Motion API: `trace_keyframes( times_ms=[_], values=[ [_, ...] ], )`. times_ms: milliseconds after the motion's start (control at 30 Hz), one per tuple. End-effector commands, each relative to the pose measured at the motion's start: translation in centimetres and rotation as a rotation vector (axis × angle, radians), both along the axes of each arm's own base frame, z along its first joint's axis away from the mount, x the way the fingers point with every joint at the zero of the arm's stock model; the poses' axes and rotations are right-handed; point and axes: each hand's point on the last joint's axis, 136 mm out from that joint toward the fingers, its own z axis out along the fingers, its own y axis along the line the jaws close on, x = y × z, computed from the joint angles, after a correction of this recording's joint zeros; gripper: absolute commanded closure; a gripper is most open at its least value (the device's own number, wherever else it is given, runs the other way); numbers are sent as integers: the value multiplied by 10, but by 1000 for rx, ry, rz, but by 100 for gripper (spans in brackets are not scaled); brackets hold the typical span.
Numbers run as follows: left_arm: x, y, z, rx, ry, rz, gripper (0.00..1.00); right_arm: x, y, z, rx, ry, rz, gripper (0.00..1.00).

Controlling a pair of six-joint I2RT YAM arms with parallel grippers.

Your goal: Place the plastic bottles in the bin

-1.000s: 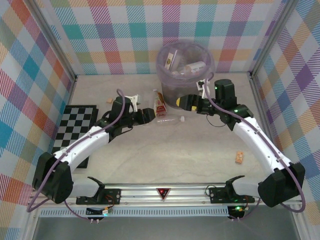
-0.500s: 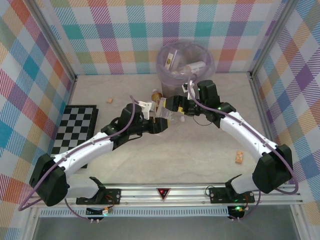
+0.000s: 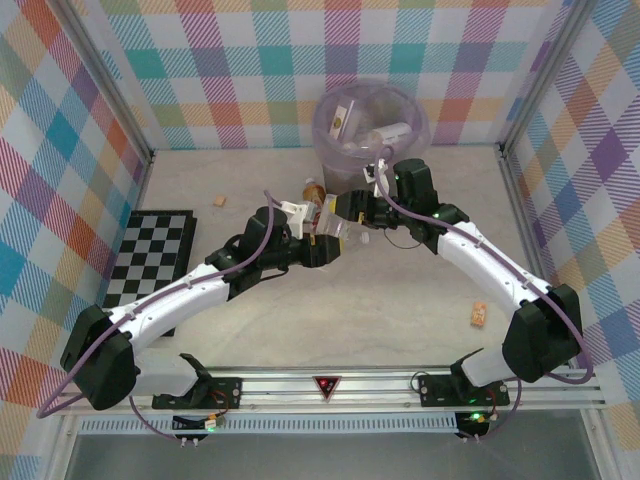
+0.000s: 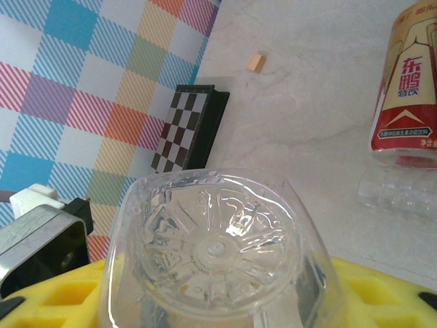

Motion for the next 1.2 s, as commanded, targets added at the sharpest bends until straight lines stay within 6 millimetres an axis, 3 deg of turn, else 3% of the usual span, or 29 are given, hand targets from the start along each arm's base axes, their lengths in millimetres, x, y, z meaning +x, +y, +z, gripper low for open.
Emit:
trace_keyframes(
  times_ms=[0, 67, 100, 267, 433, 600, 800, 933, 1067, 1167],
  values=[
    [-1, -4, 39, -65, -85, -7, 23, 3, 2, 28, 13, -78, 0, 47],
    [-3, 1, 43, -64, -92, 6, 2, 9, -4, 41, -17, -134, -26, 48],
    [-5, 3, 45, -67, -97, 12, 0, 12, -7, 48, -34, -165, -37, 49],
    [-17, 26, 48, -46, -103, 62, 0, 41, -30, 112, -67, -353, -119, 51],
    [-25, 54, 29, 25, -70, 147, 0, 82, -62, 174, -22, -515, -273, 54],
    [-28, 66, 16, 43, -32, 195, 0, 127, -83, 213, 17, -640, -410, 56],
    [-28, 69, 13, 49, -20, 214, 0, 177, -79, 220, -50, -731, -453, 56],
    [-29, 74, 13, 60, -19, 226, 0, 206, -70, 210, -97, -738, -434, 56],
    [-32, 80, 15, 65, -27, 241, 0, 234, -60, 180, -157, -682, -405, 56],
    [-33, 84, 15, 68, -31, 254, 0, 242, -50, 157, -169, -629, -355, 56]
  ],
)
